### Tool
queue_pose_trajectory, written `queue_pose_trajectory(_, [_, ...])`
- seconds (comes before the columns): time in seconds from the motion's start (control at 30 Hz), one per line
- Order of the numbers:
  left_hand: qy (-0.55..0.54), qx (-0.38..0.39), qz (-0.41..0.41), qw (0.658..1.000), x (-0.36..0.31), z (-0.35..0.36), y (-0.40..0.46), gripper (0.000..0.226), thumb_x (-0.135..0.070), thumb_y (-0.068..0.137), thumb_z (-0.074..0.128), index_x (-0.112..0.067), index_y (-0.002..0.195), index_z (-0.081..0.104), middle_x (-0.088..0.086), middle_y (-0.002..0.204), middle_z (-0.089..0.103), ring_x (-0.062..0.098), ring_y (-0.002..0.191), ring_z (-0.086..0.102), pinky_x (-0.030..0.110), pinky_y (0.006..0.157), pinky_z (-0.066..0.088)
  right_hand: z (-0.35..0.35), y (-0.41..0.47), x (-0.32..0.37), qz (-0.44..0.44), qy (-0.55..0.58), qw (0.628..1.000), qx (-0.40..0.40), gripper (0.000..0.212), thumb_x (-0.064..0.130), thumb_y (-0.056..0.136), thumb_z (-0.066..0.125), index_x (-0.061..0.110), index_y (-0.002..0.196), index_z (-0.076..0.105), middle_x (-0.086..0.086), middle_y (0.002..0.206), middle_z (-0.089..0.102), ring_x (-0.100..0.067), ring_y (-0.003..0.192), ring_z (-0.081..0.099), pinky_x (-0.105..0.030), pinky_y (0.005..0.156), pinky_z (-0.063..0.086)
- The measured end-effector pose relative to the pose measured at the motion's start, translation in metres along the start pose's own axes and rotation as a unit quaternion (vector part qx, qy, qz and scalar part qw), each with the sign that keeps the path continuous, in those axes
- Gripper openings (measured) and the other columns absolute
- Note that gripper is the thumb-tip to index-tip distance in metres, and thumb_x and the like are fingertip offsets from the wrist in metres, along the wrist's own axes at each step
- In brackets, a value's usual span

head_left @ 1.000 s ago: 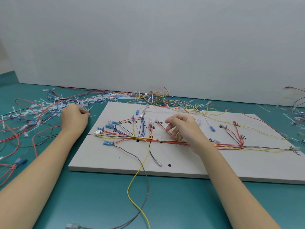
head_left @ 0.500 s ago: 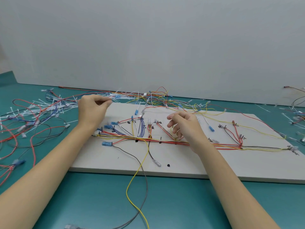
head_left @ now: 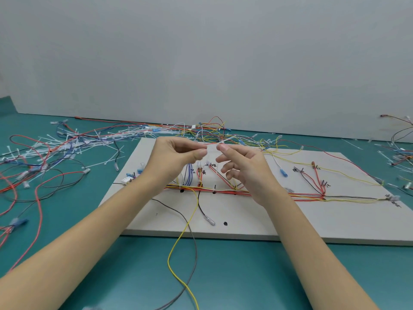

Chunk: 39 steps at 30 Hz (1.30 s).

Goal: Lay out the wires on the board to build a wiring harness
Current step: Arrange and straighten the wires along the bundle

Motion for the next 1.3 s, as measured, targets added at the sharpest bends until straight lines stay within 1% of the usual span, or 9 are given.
queue_pose_trajectory(0.2, [0.002, 0.026, -0.018, 1.0, 0.003, 0.005, -0.003, 0.016, -0.004, 0.076, 0.079, -0.015, 0.087, 0.075, 0.002, 0.076, 0.075, 0.009, 0.067, 0.069, 0.017, 0.061, 0.053, -0.003, -0.001, 0.001, 0.006, 0.046, 0.999, -0.004, 0.011, 0.013, 0.089, 0.067, 0.004, 0.096, 0.07, -0.006, 0.075, 0.069, -0.015, 0.058, 0.059, -0.021, 0.051, 0.047])
queue_pose_trajectory(0.33, [-0.013, 0.005, -0.033, 0.999, 0.004, 0.0, -0.001, 0.017, -0.007, 0.075, 0.079, -0.018, 0.086, 0.075, 0.001, 0.079, 0.076, 0.007, 0.072, 0.069, 0.017, 0.064, 0.054, -0.005, -0.001, 0.002, 0.007, 0.016, 1.0, 0.0, 0.008, 0.01, 0.089, 0.067, 0.002, 0.091, 0.069, -0.006, 0.071, 0.069, -0.015, 0.057, 0.06, -0.02, 0.051, 0.047])
queue_pose_trajectory(0.53, [-0.174, -0.029, -0.138, 0.974, 0.009, -0.002, 0.0, 0.017, -0.007, 0.075, 0.077, -0.012, 0.091, 0.073, 0.006, 0.084, 0.073, 0.013, 0.076, 0.069, 0.017, 0.069, 0.054, -0.001, -0.003, 0.001, 0.011, -0.066, 0.997, 0.032, 0.008, 0.011, 0.087, 0.069, 0.007, 0.081, 0.07, -0.002, 0.066, 0.068, -0.014, 0.058, 0.062, -0.021, 0.053, 0.049])
queue_pose_trajectory(0.67, [-0.245, -0.019, -0.163, 0.956, 0.008, 0.001, -0.002, 0.025, -0.015, 0.063, 0.08, -0.012, 0.087, 0.073, 0.004, 0.082, 0.074, 0.011, 0.072, 0.069, 0.016, 0.066, 0.054, 0.003, -0.005, 0.003, -0.012, -0.091, 0.995, 0.049, 0.009, 0.006, 0.084, 0.071, 0.007, 0.076, 0.07, -0.004, 0.063, 0.068, -0.015, 0.057, 0.061, -0.021, 0.05, 0.047])
queue_pose_trajectory(0.83, [-0.236, 0.017, -0.163, 0.958, 0.007, 0.006, -0.005, 0.018, -0.018, 0.06, 0.079, -0.013, 0.077, 0.08, 0.005, 0.083, 0.075, 0.01, 0.07, 0.069, 0.015, 0.064, 0.053, 0.011, -0.008, 0.002, -0.006, -0.122, 0.987, 0.103, 0.009, 0.006, 0.082, 0.073, 0.008, 0.074, 0.072, -0.006, 0.065, 0.068, -0.015, 0.057, 0.06, -0.021, 0.049, 0.046])
queue_pose_trajectory(0.97, [-0.216, 0.038, -0.159, 0.963, 0.006, 0.008, -0.007, 0.022, -0.02, 0.061, 0.08, -0.014, 0.082, 0.079, 0.005, 0.082, 0.075, 0.011, 0.07, 0.069, 0.016, 0.062, 0.054, 0.012, -0.009, 0.004, -0.015, -0.089, 0.992, 0.09, 0.006, 0.012, 0.084, 0.073, 0.009, 0.079, 0.072, -0.008, 0.069, 0.069, -0.016, 0.057, 0.06, -0.022, 0.049, 0.046])
queue_pose_trajectory(1.07, [-0.186, 0.037, -0.157, 0.969, 0.007, 0.009, -0.009, 0.016, -0.016, 0.071, 0.077, -0.013, 0.087, 0.077, 0.006, 0.078, 0.074, 0.011, 0.069, 0.07, 0.015, 0.058, 0.052, 0.011, -0.008, 0.005, -0.018, -0.073, 0.994, 0.082, 0.006, 0.012, 0.082, 0.075, 0.008, 0.081, 0.072, -0.008, 0.068, 0.068, -0.015, 0.055, 0.059, -0.022, 0.048, 0.044])
queue_pose_trajectory(1.17, [-0.171, 0.027, -0.154, 0.973, 0.006, 0.01, -0.009, 0.009, -0.015, 0.077, 0.075, -0.012, 0.086, 0.075, 0.003, 0.078, 0.074, 0.011, 0.067, 0.069, 0.015, 0.057, 0.052, 0.011, -0.009, 0.005, -0.01, -0.068, 0.994, 0.088, 0.005, 0.01, 0.081, 0.075, 0.008, 0.079, 0.072, -0.008, 0.067, 0.067, -0.015, 0.054, 0.058, -0.021, 0.046, 0.041])
queue_pose_trajectory(1.3, [-0.155, 0.045, -0.154, 0.975, 0.006, 0.011, -0.009, 0.011, -0.019, 0.081, 0.073, -0.009, 0.087, 0.074, 0.003, 0.077, 0.071, 0.01, 0.065, 0.066, 0.017, 0.056, 0.051, 0.01, -0.009, 0.004, 0.003, -0.072, 0.993, 0.089, 0.005, 0.006, 0.083, 0.073, 0.007, 0.078, 0.07, -0.007, 0.066, 0.067, -0.015, 0.052, 0.058, -0.021, 0.045, 0.041])
Point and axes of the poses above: each hand's wrist, its own y-axis towards the middle knuckle, its own z-axis out of the palm, x = y × z, the point moved 2 cm from there along y, towards the middle knuckle
